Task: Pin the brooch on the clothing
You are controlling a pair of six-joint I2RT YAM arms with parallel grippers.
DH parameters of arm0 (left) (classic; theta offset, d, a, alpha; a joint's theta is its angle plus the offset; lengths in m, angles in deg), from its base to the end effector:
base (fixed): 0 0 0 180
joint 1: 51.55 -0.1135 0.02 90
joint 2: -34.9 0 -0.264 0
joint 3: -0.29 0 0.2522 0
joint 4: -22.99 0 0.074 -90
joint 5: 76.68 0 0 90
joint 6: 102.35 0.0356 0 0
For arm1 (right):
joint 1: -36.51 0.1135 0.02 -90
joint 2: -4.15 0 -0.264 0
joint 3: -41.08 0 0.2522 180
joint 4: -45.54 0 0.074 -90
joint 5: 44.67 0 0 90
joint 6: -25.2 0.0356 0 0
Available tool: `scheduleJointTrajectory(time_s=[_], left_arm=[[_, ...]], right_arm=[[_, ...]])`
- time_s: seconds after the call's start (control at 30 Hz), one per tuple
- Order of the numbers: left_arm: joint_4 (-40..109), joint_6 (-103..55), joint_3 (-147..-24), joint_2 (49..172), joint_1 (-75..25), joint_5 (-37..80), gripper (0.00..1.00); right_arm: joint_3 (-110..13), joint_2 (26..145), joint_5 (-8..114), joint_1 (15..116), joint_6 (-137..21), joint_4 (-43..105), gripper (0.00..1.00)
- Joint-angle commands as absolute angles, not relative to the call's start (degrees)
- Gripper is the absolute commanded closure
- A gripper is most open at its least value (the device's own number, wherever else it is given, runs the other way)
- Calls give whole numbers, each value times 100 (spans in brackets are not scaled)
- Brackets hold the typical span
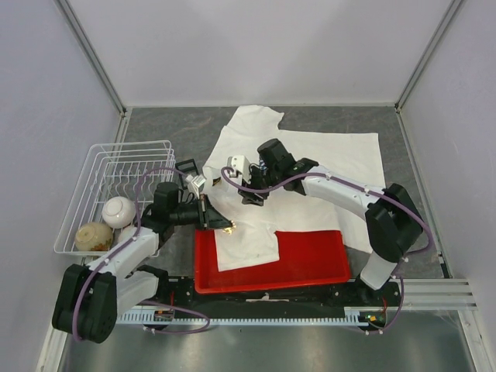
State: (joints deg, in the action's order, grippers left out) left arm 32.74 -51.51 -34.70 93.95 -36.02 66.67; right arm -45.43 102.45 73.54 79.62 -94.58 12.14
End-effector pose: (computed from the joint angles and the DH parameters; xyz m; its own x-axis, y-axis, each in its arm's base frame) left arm 0.1789 -0.0794 0.1841 -0.9222 -0.1350 -0.3623 0.2834 0.4016 -0.8709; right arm 0.2654 0.2715 0.2484 -0.0296 -0.6273 -0.7783 -0.9910 0.1200 -0.0590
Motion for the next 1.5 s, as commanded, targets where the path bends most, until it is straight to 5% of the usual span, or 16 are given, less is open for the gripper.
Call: scheduleJointTrajectory(time_s=[0.0, 0.37, 0.97, 1.27, 1.37, 1.47], left_arm=[[2332, -5251, -3421, 9633, -3670, 6474, 98], [1962, -5251, -3492, 10283, -3933, 6377, 98], [749, -5743, -3377, 10978, -3969, 6131, 98], [643, -5761, -3404, 11101, -3960, 6061, 98], [652, -5761, -3395, 11110, -3960, 6061, 98], [678, -5761, -3386, 11075, -3969, 6043, 98]], right_arm=[[-4554, 10390, 7793, 7800, -10310, 1640, 38], [-4677, 10733, 8154, 7799, -11033, 1341, 43], [-4923, 10944, 8207, 7720, -10392, 1412, 100], [-5161, 11005, 8470, 7553, -9908, 1368, 98], [-5196, 11032, 8471, 7544, -9908, 1280, 69], [-5258, 11058, 8506, 7544, -9908, 1218, 60]])
